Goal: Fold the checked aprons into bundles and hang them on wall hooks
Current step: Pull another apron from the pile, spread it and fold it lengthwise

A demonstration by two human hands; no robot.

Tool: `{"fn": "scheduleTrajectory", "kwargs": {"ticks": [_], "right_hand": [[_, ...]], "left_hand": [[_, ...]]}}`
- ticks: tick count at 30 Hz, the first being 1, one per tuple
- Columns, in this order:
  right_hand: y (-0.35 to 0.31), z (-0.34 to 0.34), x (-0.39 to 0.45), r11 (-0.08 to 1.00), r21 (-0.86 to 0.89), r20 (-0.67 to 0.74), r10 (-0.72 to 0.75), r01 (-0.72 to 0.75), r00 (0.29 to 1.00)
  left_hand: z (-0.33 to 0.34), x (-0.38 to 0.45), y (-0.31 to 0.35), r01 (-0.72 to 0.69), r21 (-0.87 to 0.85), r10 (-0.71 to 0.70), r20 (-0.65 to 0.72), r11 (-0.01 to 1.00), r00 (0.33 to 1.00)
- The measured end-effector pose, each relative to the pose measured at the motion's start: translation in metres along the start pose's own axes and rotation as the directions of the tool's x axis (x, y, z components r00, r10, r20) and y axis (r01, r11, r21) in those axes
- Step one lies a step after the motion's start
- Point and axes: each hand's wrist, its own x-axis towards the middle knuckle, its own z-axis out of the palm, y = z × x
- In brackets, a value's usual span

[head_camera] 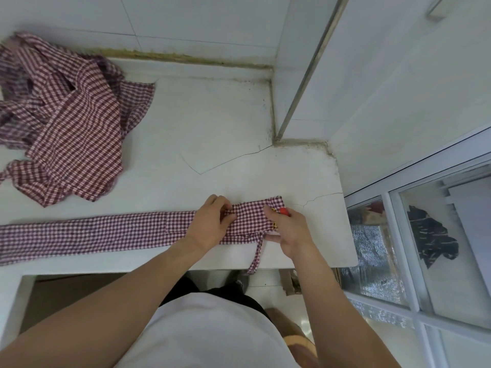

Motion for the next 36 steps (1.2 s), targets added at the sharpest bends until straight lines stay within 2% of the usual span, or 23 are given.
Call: {"fn": "scheduleTrajectory", "kwargs": {"ticks": [7,10,13,16,18,19,20,22,24,25,26,27,28,29,30,31,32,34,35,36], "right_hand": [[-0.016,-0.024,0.011,0.999,0.042,-0.025,0.006,-0.005,1.0],[-0.022,-0.029,0.009,0.999,0.013,-0.039,-0.046,0.046,0.998],[-0.026,-0.022,0.0,0.976,-0.081,-0.032,-0.206,0.203,0.978],[-0.024,-0.007,-0.014,0.855,-0.301,0.043,-0.43,0.422,0.902],[-0.019,0.001,-0.024,0.775,-0.373,0.103,-0.511,0.51,0.853],[-0.016,0.004,-0.026,0.749,-0.394,0.126,-0.53,0.532,0.839],[-0.012,0.006,-0.026,0.722,-0.423,0.143,-0.544,0.548,0.827],[-0.004,0.01,-0.026,0.674,-0.488,0.156,-0.558,0.555,0.815],[0.004,0.017,-0.025,0.659,-0.502,0.161,-0.565,0.56,0.81],[0.009,0.02,-0.025,0.649,-0.504,0.185,-0.563,0.57,0.805],[0.015,0.026,-0.026,0.627,-0.516,0.226,-0.556,0.583,0.799],[0.022,0.029,-0.024,0.59,-0.539,0.299,-0.533,0.601,0.792],[0.031,0.033,-0.021,0.541,-0.56,0.39,-0.496,0.628,0.776],[0.039,0.036,-0.02,0.493,-0.572,0.47,-0.458,0.655,0.755],[0.047,0.039,-0.019,0.463,-0.572,0.513,-0.442,0.677,0.736],[0.052,0.04,-0.02,0.469,-0.564,0.487,-0.476,0.68,0.732],[0.057,0.043,-0.02,0.496,-0.544,0.392,-0.563,0.677,0.727],[0.063,0.045,-0.021,0.569,-0.545,0.062,-0.705,0.616,0.706],[0.061,0.046,-0.023,0.638,-0.55,-0.099,-0.691,0.539,0.716],[0.06,0.046,-0.023,0.723,-0.527,-0.206,-0.619,0.447,0.758]], "left_hand": [[0.017,0.011,0.022,0.066,-0.123,-0.053,0.107,0.99,0.993],[0.023,0.011,0.026,0.059,-0.14,-0.045,0.104,0.988,0.994],[0.029,0.015,0.032,0.087,-0.087,-0.083,0.055,0.992,0.995],[0.024,0.025,0.044,0.208,-0.098,-0.207,0.022,0.973,0.978],[0.019,0.035,0.049,0.286,-0.082,-0.277,0.101,0.955,0.955],[0.017,0.04,0.047,0.375,-0.171,-0.344,0.188,0.911,0.92],[0.014,0.044,0.044,0.493,-0.319,-0.4,0.315,0.81,0.861],[0.003,0.049,0.036,0.686,-0.517,-0.401,0.563,0.512,0.723],[-0.017,0.052,0.028,0.794,-0.55,-0.308,0.732,0.259,0.608],[-0.026,0.054,0.025,0.829,-0.527,-0.266,0.785,0.188,0.56],[-0.036,0.058,0.021,0.859,-0.474,-0.244,0.825,0.192,0.51],[-0.043,0.062,0.021,0.874,-0.405,-0.236,0.852,0.268,0.467],[-0.047,0.067,0.018,0.844,-0.31,-0.26,0.856,0.437,0.448],[-0.049,0.072,0.016,0.746,-0.186,-0.309,0.826,0.639,0.471],[-0.049,0.075,0.014,0.601,-0.054,-0.353,0.765,0.798,0.538],[-0.047,0.079,0.013,0.45,0.05,-0.351,0.703,0.892,0.618],[-0.046,0.082,0.011,0.319,0.127,-0.32,0.662,0.939,0.678],[-0.044,0.083,0.011,0.141,0.202,-0.238,0.621,0.969,0.747],[-0.042,0.082,0.011,0.1,0.215,-0.214,0.613,0.971,0.76],[-0.041,0.082,0.01,0.082,0.212,-0.197,0.605,0.974,0.772]]}}
